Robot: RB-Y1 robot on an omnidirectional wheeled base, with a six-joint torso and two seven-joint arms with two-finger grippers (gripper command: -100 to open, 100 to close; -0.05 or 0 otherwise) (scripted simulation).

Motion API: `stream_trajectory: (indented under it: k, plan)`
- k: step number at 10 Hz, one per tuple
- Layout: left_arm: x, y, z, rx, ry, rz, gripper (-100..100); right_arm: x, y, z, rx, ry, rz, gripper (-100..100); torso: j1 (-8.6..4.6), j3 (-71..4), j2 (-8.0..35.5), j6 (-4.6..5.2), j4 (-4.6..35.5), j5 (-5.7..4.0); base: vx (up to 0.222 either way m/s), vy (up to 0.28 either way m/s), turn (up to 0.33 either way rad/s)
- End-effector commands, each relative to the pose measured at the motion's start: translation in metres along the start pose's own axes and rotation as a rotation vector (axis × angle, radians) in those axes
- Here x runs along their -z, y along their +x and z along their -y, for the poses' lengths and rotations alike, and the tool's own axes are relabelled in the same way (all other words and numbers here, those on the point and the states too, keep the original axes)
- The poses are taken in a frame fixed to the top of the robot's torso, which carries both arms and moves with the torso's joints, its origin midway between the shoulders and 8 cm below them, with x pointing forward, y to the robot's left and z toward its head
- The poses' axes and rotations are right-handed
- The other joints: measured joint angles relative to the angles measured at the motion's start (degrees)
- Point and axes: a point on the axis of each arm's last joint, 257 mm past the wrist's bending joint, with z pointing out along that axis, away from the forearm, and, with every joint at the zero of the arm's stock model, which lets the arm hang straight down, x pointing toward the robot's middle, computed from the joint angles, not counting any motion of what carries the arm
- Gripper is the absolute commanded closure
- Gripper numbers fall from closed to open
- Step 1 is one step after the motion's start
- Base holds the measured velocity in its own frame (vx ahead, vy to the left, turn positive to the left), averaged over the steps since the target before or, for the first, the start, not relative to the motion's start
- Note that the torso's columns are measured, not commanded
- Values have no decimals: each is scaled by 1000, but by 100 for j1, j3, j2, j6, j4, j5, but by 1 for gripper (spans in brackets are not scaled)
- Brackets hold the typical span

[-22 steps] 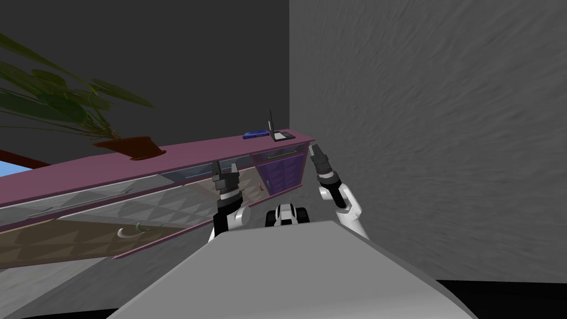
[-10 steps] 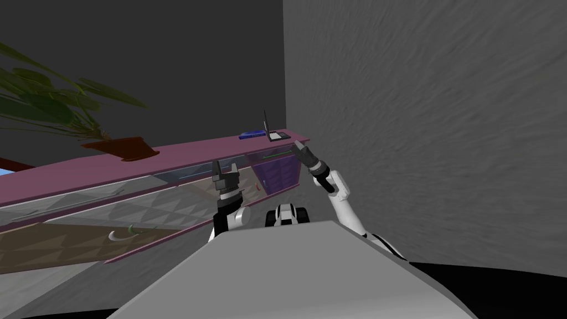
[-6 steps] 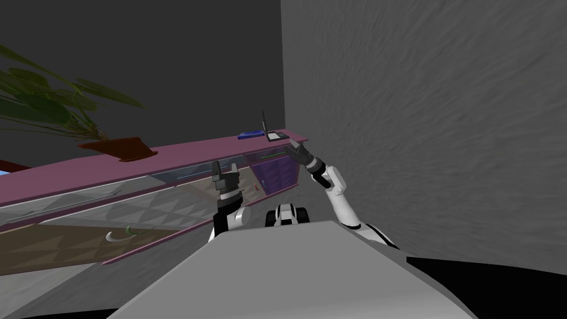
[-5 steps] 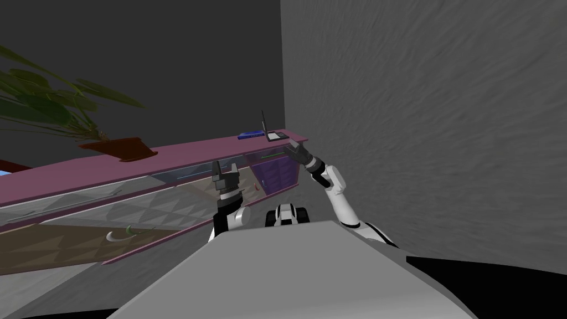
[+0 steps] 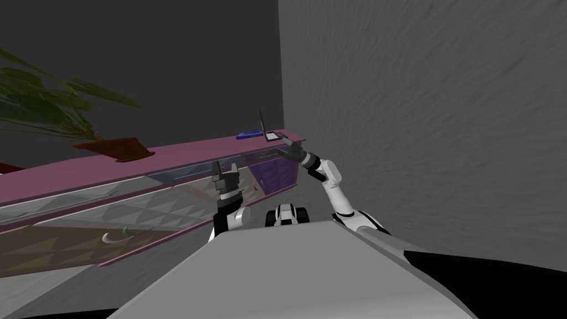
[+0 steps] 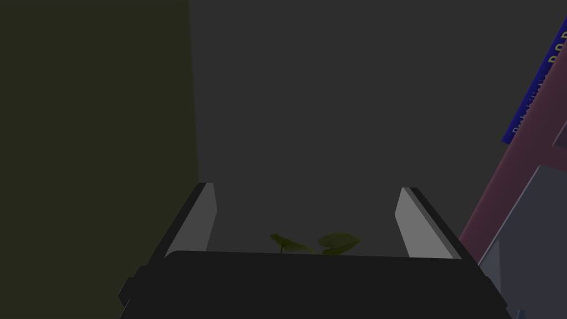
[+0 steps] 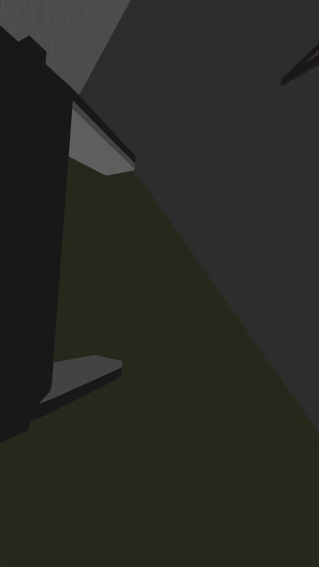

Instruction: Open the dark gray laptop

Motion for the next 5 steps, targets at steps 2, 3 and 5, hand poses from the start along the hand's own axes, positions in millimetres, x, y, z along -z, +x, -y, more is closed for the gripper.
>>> stream_trajectory:
  k: [2, 3, 5]
  plan:
    - [0, 0, 0, 0, 0, 0, 0, -20, 11, -2, 102, -53, -71, -100, 3, -1, -2, 0, -1, 1, -1, -24, -14]
    - [0, 0, 0, 0, 0, 0, 0, -20, 15, 0, 123, -49, -89, -100, 1, -1, 0, 0, 0, 1, -1, -15, 4]
    - [0, 0, 0, 0, 0, 0, 0, -35, 22, -2, 186, -93, -133, -100, 1, 0, 1, 0, 0, 1, -2, -22, -10]
